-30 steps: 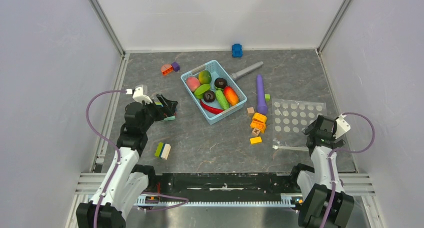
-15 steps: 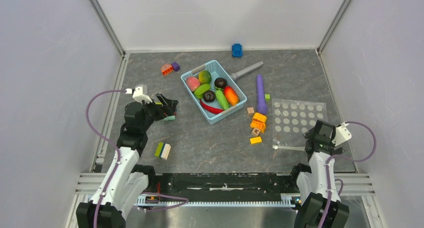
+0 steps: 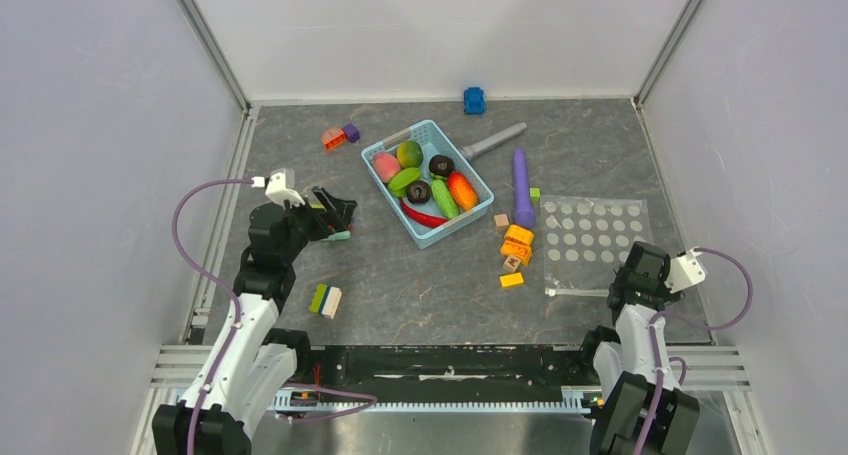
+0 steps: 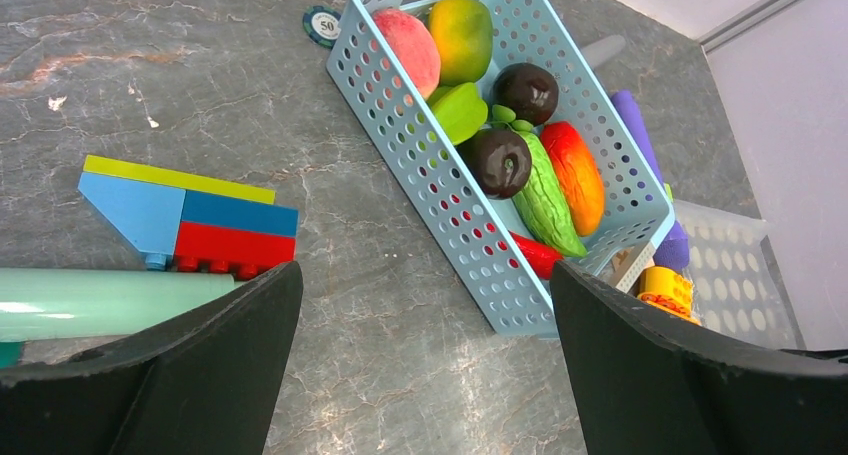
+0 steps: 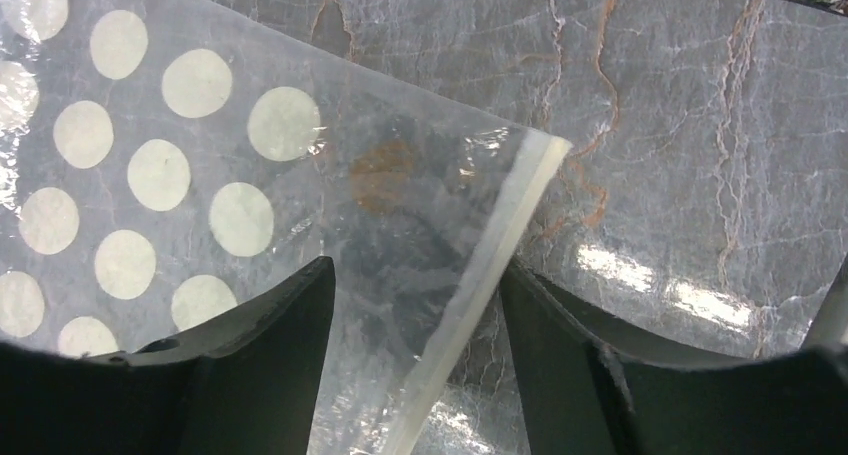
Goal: Place the food in the zip-top bag and seal the zipper
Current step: Pick up the zipper food storage bag at the center of the board.
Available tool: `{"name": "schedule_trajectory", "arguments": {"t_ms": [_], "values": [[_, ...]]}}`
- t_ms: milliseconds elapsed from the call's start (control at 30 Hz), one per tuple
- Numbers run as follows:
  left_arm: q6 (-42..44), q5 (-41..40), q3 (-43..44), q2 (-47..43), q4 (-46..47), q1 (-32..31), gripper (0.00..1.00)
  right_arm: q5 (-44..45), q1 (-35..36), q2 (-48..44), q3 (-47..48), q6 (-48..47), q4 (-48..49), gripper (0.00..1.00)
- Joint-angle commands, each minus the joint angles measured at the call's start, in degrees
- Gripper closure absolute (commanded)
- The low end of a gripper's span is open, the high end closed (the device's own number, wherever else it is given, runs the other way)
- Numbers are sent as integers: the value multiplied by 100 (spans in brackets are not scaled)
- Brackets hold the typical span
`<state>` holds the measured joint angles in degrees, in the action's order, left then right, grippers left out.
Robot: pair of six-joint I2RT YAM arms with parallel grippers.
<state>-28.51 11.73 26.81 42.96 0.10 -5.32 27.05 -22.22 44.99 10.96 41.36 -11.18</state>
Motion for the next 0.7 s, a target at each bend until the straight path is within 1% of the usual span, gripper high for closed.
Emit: {"name": "schedule_trajectory", "arguments": {"t_ms": [0, 100, 167, 267, 300, 433, 500, 600, 667], "values": [[-119, 7, 136, -111, 81, 14, 0, -267, -3, 300, -268, 259, 22, 39], [-107, -20, 149, -120, 52, 14, 0, -261, -9, 436, -346, 297, 167, 65], [-102, -30, 158, -118, 27, 14, 0, -260, -6, 528, -386, 302, 261, 76], [-81, -63, 166, -121, 18, 11, 0, -225, -2, 667, -378, 289, 368, 97], [-74, -72, 159, -113, 17, 14, 0, -211, -6, 706, -361, 261, 383, 100], [-68, -55, 165, -121, 17, 14, 0, -106, -2, 712, -233, 58, 428, 100], [-65, 50, 161, -108, 18, 14, 0, -181, -2, 555, -99, -305, 478, 100], [-74, 292, 143, -74, 107, 14, 0, -440, -2, 52, 105, -759, 461, 100], [-114, 497, 137, -12, 201, 7, 0, -840, 5, -444, 156, -1008, 558, 100]]}}
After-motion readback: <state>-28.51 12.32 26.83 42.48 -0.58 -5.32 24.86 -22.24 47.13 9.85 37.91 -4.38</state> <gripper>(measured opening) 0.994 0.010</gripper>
